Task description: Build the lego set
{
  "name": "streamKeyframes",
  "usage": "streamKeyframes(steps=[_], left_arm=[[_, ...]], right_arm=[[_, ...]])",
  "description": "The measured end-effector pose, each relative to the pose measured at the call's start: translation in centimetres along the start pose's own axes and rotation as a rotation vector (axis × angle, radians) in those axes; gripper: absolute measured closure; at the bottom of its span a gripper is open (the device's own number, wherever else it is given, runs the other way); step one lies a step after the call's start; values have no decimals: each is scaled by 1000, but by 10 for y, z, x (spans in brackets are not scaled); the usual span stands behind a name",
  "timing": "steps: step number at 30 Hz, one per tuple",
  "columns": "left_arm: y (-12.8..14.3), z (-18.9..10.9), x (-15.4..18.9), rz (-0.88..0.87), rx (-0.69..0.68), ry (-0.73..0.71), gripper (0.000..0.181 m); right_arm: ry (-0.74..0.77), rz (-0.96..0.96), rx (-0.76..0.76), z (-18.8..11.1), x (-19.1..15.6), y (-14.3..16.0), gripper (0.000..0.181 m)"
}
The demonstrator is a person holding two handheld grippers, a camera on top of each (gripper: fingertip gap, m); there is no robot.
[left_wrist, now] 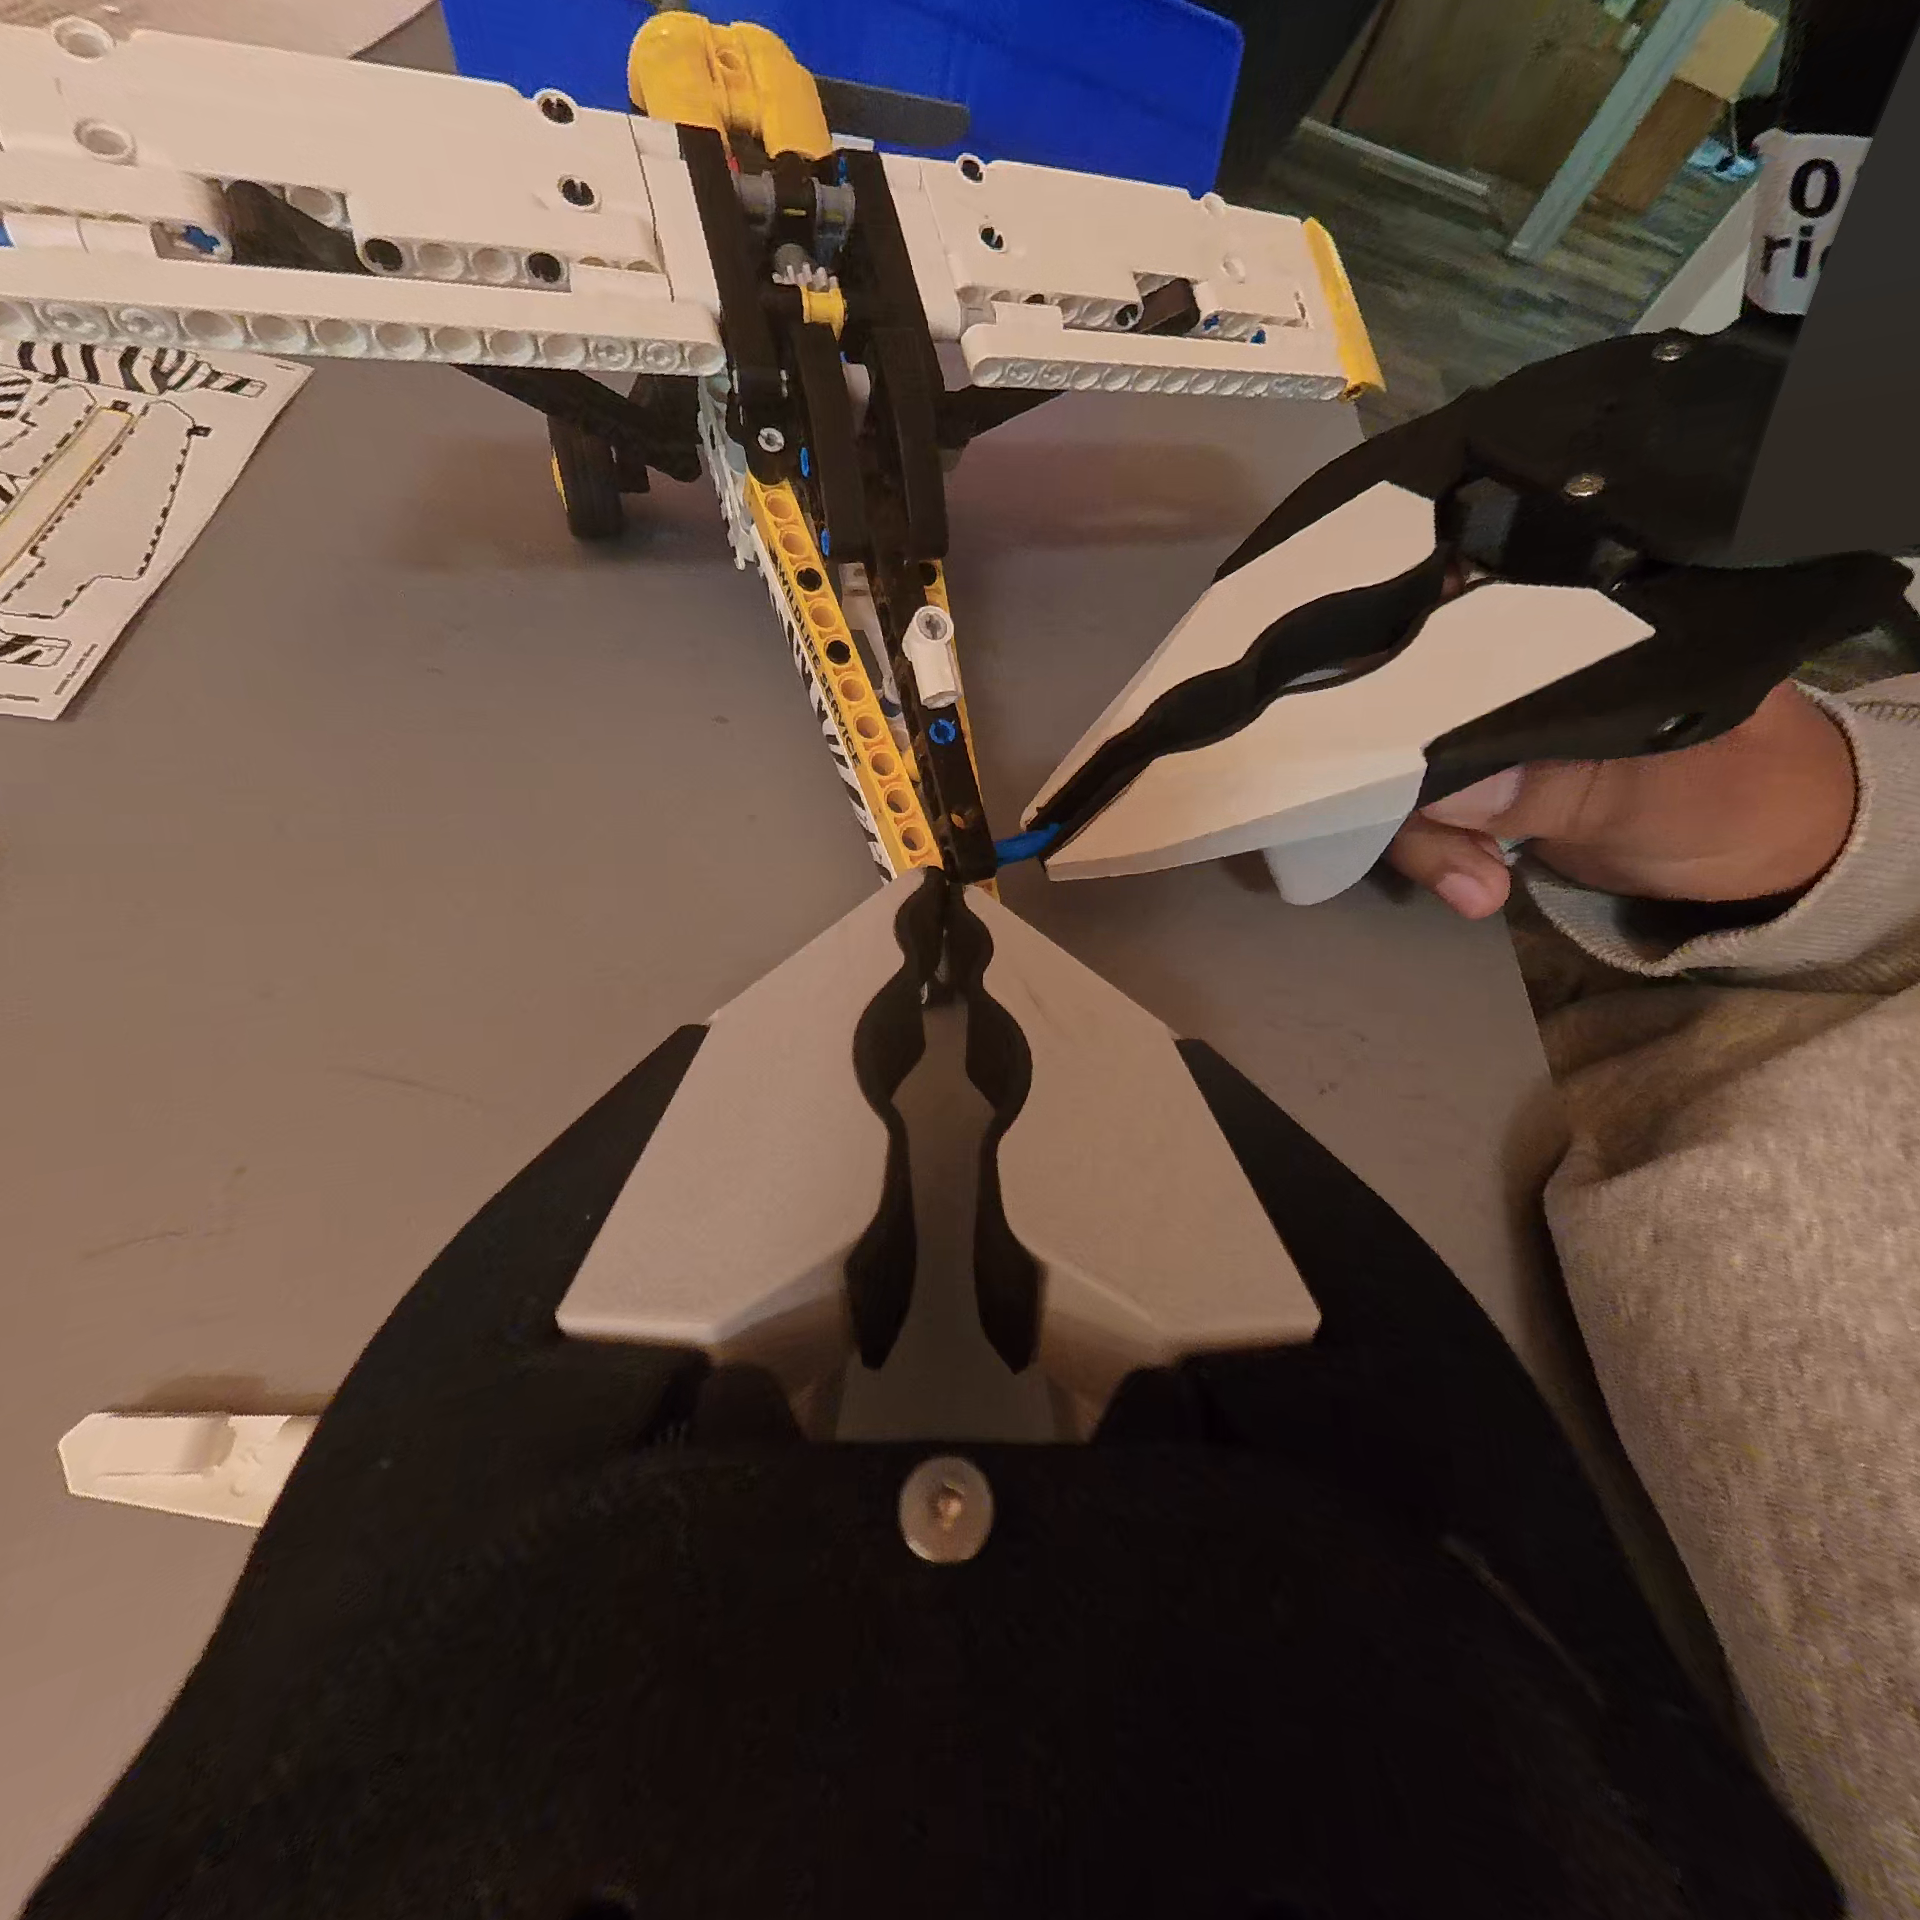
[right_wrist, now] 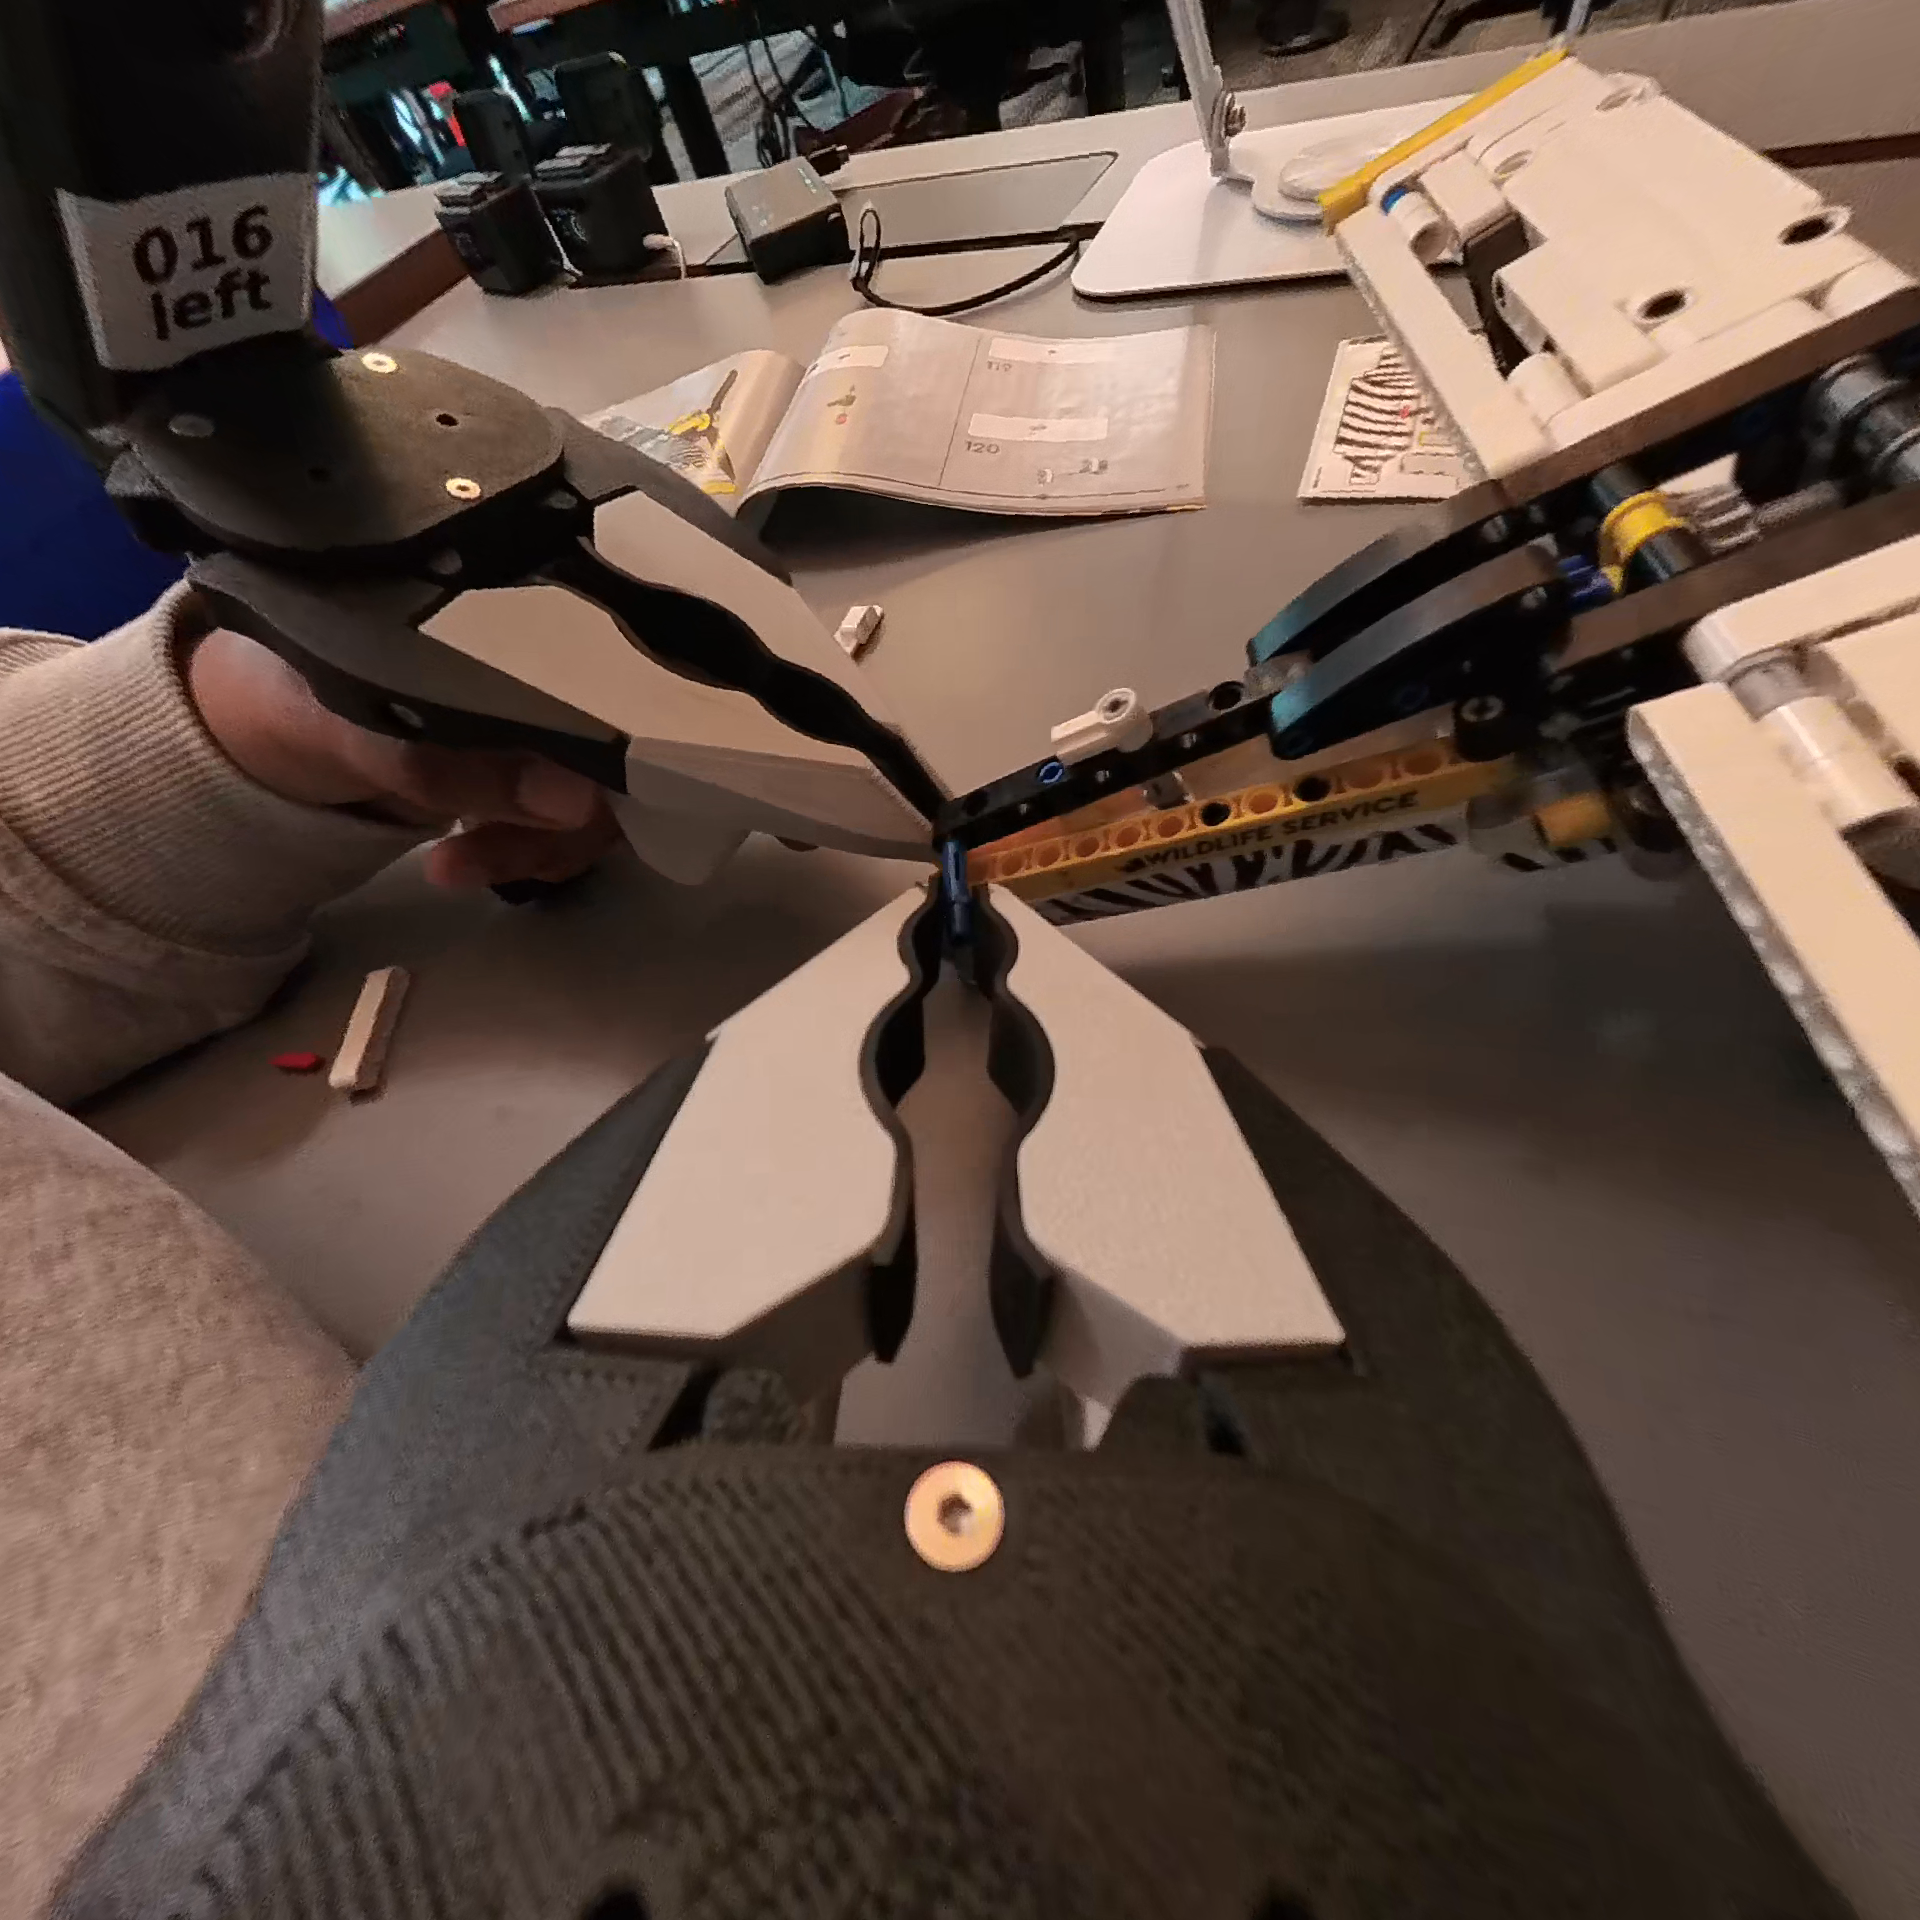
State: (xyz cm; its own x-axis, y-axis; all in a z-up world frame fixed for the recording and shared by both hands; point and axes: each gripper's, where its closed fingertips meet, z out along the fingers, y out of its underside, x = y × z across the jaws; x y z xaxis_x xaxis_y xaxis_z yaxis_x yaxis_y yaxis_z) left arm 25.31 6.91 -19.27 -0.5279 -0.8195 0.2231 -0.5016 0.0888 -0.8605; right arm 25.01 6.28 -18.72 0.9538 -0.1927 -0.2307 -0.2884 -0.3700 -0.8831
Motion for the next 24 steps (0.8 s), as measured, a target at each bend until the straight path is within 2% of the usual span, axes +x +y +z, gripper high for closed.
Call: streamKeyframes(steps=[14, 24], left_arm=[[0, 1, 1, 46, -6, -34, 181], [1, 1, 0, 108, -14, -61, 181]], right_arm=[[-140, 263, -8, 0, -2, 3, 178], [-204, 379, -17, -1, 1, -2, 178]])
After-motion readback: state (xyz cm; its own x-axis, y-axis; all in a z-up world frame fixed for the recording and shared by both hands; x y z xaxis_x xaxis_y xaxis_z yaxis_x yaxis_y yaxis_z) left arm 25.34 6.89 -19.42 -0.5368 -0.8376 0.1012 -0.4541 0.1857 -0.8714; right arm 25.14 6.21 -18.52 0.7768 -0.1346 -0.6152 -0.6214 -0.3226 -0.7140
